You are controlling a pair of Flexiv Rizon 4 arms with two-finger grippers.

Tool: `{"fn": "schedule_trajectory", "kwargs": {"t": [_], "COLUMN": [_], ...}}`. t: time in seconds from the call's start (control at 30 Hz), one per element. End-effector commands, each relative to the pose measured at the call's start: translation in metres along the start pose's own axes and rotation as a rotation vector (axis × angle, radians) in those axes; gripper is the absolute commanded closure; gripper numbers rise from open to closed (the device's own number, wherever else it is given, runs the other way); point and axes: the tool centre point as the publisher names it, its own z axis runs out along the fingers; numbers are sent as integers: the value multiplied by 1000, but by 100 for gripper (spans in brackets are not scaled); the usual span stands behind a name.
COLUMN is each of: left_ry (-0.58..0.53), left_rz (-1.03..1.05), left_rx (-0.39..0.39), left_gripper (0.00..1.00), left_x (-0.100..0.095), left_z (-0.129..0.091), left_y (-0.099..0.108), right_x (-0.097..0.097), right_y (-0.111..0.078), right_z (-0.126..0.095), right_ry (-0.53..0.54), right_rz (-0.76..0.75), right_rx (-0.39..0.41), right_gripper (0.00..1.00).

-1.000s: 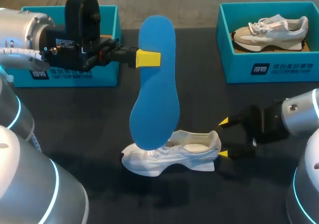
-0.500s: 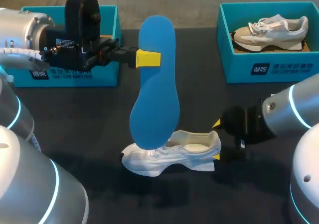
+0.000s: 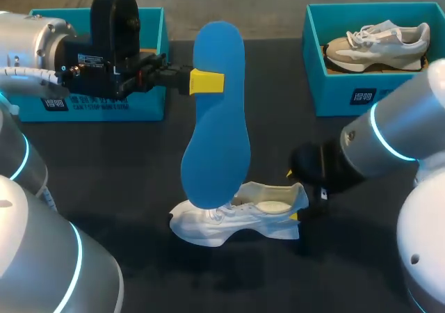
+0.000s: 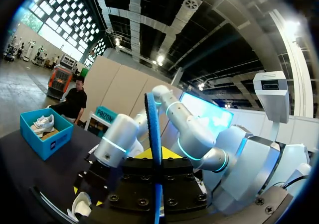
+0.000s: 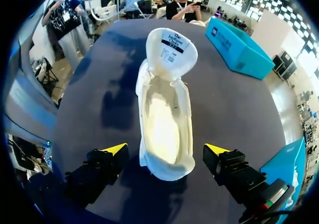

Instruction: Take the shoe out of the shoebox, open the shoe tongue, remove and reinsert the insole, then place the shoe into the shoebox

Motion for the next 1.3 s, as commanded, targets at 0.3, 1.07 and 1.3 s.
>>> {"fn": "schedule_trajectory", "kwargs": {"t": [0.3,1.07,1.3], "left_ry": [0,0,0], "left_rz": [0,0,0], "left_rx": [2,2,2], "left_gripper": [100,100,100], "left_x": [0,0,0], "left_z": [1,1,1], "left_y": [0,0,0], "right_x": [-12,-16,-22], "right_y": [14,12,18], "right_z": [0,9,8], "right_ry": [83,67,66], "right_rz": [22,41,32], "right_rx": [372,417,417], "right_gripper": [0,0,0]}}
